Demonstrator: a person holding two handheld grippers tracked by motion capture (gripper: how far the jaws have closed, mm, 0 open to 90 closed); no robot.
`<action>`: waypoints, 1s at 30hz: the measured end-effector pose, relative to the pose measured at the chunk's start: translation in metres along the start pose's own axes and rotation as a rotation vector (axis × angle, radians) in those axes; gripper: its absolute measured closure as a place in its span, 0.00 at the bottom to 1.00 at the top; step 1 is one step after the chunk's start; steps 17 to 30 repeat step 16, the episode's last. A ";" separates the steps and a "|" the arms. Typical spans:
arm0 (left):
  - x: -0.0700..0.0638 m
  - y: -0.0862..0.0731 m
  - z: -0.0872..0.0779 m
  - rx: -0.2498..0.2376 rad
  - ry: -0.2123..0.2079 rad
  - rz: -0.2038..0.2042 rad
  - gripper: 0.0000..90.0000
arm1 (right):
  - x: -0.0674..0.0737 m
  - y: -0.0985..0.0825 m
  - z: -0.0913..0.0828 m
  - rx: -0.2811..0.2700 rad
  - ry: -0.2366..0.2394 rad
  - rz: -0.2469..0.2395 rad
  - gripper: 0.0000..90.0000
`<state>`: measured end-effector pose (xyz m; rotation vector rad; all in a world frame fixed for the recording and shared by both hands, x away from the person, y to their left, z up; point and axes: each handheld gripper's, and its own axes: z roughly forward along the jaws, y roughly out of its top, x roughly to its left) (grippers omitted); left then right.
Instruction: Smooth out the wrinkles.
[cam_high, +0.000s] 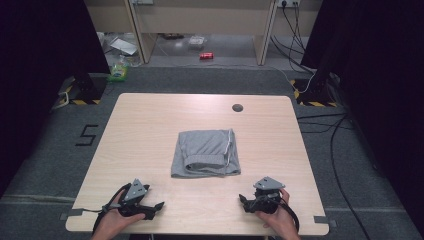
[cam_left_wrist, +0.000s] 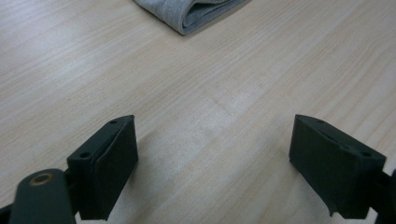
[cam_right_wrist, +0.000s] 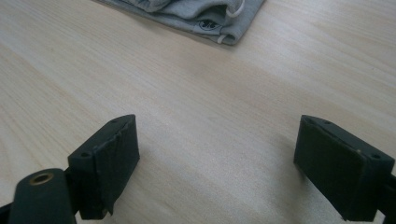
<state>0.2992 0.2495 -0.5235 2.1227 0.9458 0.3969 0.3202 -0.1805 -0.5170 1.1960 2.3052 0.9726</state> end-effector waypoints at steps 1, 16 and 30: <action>0.000 0.000 0.000 0.000 0.000 0.000 0.16 | 0.000 0.000 0.000 0.001 0.001 0.000 0.16; 0.002 0.002 0.002 -0.002 0.004 -0.012 0.16 | -0.001 0.001 0.001 0.003 0.013 -0.011 0.15; 0.002 0.002 0.002 -0.002 0.004 -0.012 0.16 | -0.001 0.001 0.001 0.003 0.013 -0.011 0.15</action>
